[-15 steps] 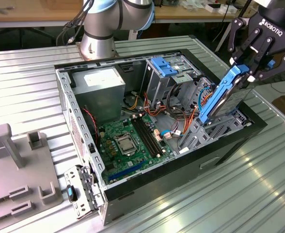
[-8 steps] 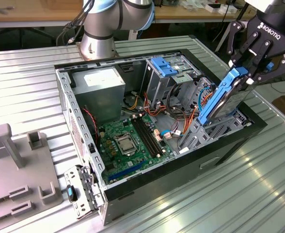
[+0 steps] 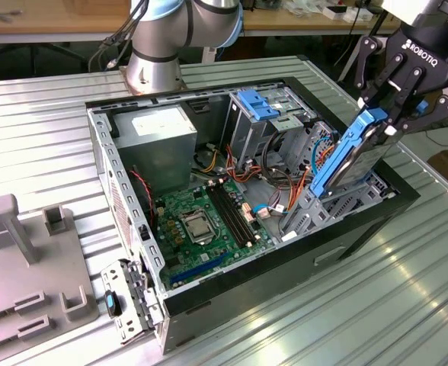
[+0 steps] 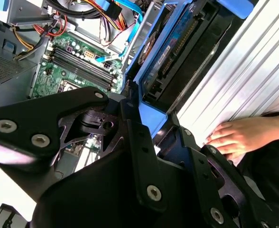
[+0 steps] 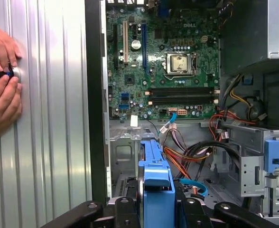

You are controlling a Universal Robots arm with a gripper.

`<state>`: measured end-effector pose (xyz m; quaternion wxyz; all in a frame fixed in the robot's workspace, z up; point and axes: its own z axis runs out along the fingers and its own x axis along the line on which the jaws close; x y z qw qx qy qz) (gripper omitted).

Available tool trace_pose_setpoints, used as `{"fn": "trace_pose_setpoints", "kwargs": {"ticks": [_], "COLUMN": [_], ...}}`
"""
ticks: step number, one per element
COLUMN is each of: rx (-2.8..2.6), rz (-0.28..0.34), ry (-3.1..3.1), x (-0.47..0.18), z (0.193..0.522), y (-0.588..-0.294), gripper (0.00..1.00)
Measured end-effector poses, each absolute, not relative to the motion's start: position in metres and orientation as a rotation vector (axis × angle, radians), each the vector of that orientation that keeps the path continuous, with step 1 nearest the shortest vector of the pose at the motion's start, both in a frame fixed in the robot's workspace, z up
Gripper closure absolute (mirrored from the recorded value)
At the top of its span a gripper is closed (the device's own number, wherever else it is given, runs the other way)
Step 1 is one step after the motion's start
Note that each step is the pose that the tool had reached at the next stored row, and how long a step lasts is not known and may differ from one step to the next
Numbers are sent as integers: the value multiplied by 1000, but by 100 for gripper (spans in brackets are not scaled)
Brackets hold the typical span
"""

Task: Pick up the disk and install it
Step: 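Insert the disk into the insertion slot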

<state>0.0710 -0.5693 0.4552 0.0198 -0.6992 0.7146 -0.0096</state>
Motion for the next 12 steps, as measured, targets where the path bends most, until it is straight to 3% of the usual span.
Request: {"fn": "trace_pose_setpoints", "kwargs": {"ticks": [12], "rx": [-2169], "rz": [-30], "ry": [2217], "x": [71], "z": [446], "y": [-569], "gripper": [63]}}
